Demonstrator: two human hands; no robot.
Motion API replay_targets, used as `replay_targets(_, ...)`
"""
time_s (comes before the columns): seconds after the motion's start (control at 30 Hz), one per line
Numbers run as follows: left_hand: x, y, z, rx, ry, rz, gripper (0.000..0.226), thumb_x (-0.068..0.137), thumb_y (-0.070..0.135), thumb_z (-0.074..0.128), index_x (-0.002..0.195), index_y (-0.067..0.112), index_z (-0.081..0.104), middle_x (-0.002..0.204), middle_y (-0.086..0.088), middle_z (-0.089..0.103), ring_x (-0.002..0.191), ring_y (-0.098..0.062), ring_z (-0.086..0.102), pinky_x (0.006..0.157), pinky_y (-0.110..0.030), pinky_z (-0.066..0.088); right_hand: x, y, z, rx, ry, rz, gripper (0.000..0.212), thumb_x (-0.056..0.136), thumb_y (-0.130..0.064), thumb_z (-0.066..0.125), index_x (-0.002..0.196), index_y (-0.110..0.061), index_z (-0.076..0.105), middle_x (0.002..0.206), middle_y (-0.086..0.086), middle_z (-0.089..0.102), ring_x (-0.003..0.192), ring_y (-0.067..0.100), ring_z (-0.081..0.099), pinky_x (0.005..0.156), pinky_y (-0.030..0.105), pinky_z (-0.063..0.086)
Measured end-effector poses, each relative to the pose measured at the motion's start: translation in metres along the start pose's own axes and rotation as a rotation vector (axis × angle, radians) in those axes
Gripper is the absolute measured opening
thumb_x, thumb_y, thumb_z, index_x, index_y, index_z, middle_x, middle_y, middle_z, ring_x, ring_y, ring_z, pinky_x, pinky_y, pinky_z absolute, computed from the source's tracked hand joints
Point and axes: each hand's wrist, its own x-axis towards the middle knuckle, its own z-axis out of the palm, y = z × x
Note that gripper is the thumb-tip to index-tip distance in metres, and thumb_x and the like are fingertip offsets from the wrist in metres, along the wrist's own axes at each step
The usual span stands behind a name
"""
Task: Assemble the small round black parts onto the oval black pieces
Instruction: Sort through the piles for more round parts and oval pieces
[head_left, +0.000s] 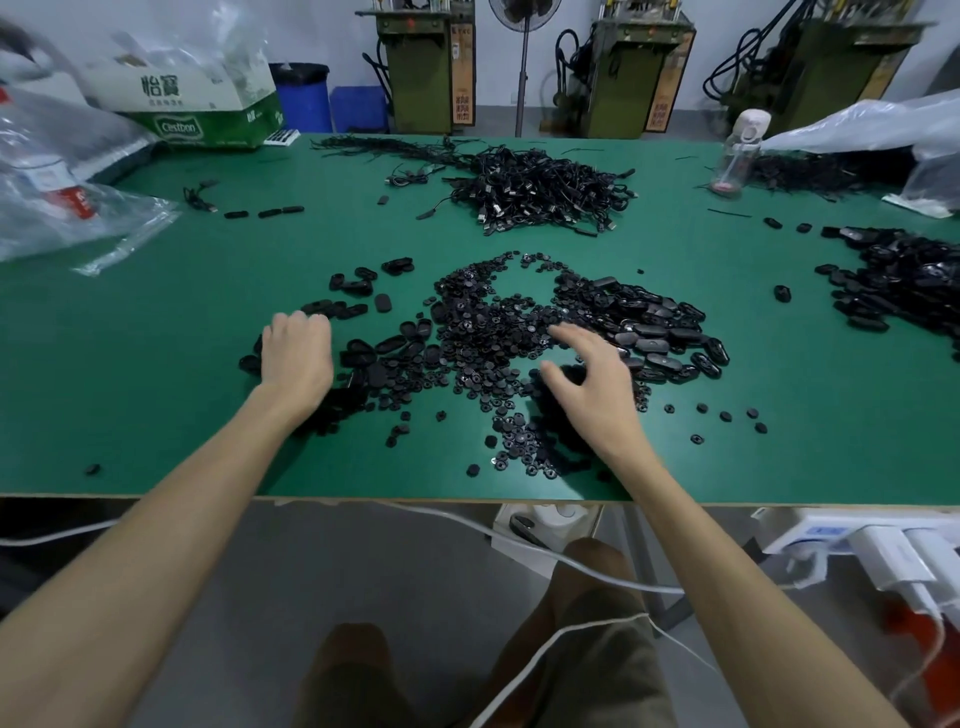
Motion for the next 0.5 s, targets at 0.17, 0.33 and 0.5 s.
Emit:
replay_targets(0.17, -0.001, 0.001, 0.003, -0.059, 0.046, 0.045, 0.025, 0.095, -0.016, 0.049, 0.11, -0.007, 0.067, 0.1, -0.028, 0.07, 0.1, -0.044, 0.062, 0.09, -0.054, 0.051, -0.001, -0.001, 0.009, -0.27, -0.251, -0.181, 0.056, 0.102, -0.046, 0.057, 0.152, -0.024, 0.049, 0.159, -0.002, 0.043, 0.147, 0.022, 0.027, 0.122, 0.04, 0.025)
replay_targets(0.33, -0.01, 0.019, -0.006, -0.274, 0.111, 0.09, 0.034, 0.1, -0.01, 0.051, 0.131, -0.004, 0.062, 0.126, -0.024, 0.067, 0.122, -0.037, 0.058, 0.107, -0.05, 0.048, -0.001, -0.002, 0.012, -0.402, -0.338, -0.262, 0.045, 0.107, -0.048, 0.047, 0.148, -0.032, 0.054, 0.155, -0.007, 0.048, 0.141, 0.022, 0.034, 0.118, 0.041, 0.031)
replay_targets(0.5, -0.025, 0.072, -0.024, -0.778, 0.09, 0.118, 0.027, 0.099, 0.002, 0.064, 0.125, 0.008, 0.068, 0.12, -0.002, 0.07, 0.105, -0.011, 0.066, 0.093, -0.005, 0.046, -0.003, -0.004, 0.012, -0.286, -0.246, -0.254, 0.024, 0.104, -0.028, 0.061, 0.121, -0.018, 0.074, 0.125, 0.001, 0.064, 0.118, 0.024, 0.044, 0.103, 0.035, 0.039)
